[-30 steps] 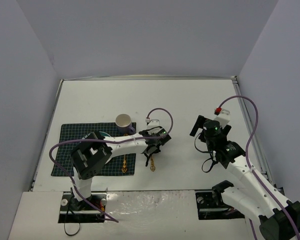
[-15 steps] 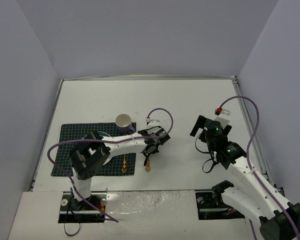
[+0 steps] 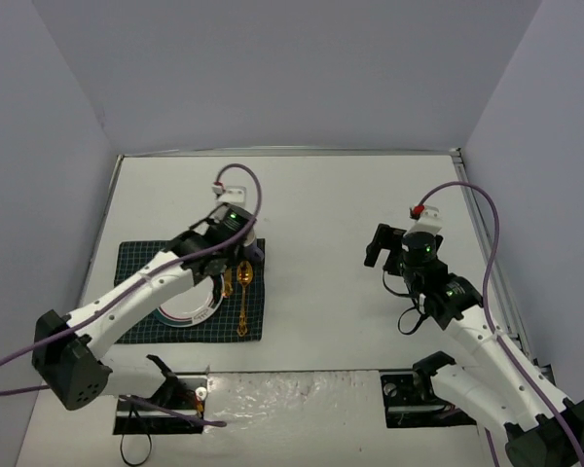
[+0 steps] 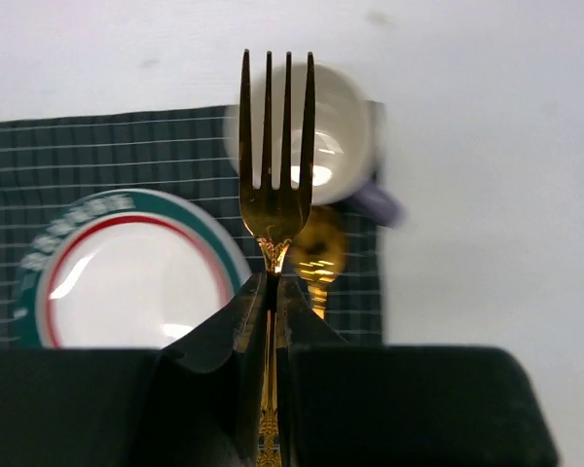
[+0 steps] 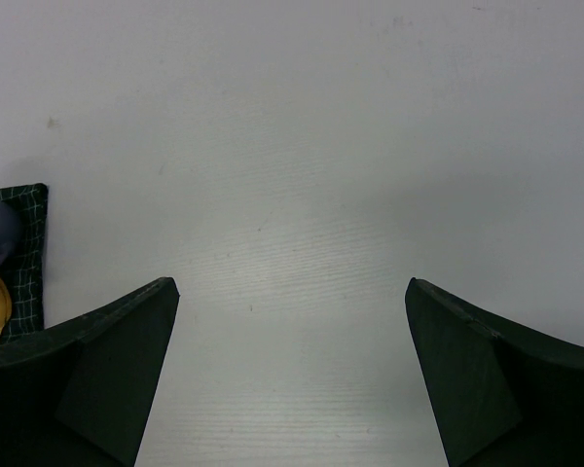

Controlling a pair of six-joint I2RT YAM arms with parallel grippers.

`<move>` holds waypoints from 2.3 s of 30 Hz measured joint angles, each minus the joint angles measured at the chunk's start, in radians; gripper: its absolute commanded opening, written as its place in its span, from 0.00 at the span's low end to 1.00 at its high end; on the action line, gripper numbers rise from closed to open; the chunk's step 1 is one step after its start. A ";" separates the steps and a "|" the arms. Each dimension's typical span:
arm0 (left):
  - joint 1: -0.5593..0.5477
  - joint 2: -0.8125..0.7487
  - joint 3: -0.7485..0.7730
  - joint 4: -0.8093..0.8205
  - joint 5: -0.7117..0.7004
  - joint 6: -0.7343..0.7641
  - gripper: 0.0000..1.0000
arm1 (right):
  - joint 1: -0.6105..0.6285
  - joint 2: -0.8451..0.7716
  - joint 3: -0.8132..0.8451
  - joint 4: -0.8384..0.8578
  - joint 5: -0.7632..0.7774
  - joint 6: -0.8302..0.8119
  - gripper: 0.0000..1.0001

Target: Set the dinner table for one person

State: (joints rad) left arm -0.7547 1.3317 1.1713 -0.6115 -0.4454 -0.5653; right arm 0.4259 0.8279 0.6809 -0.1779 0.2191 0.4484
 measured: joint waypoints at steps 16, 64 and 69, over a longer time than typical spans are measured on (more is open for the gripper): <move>0.861 -0.233 -0.228 0.033 0.319 0.533 0.00 | 0.079 0.068 0.009 0.069 -0.194 -0.042 1.00; 1.089 0.218 -0.264 0.138 0.452 0.843 0.00 | 0.224 0.126 0.017 0.082 -0.174 -0.114 1.00; 1.089 0.218 -0.264 0.136 0.445 0.842 0.05 | 0.224 0.126 0.017 0.082 -0.173 -0.115 1.00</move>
State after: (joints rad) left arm 0.3340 1.5498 0.9070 -0.4751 -0.0006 0.2771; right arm 0.6495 0.9535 0.6979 -0.0956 0.0464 0.3330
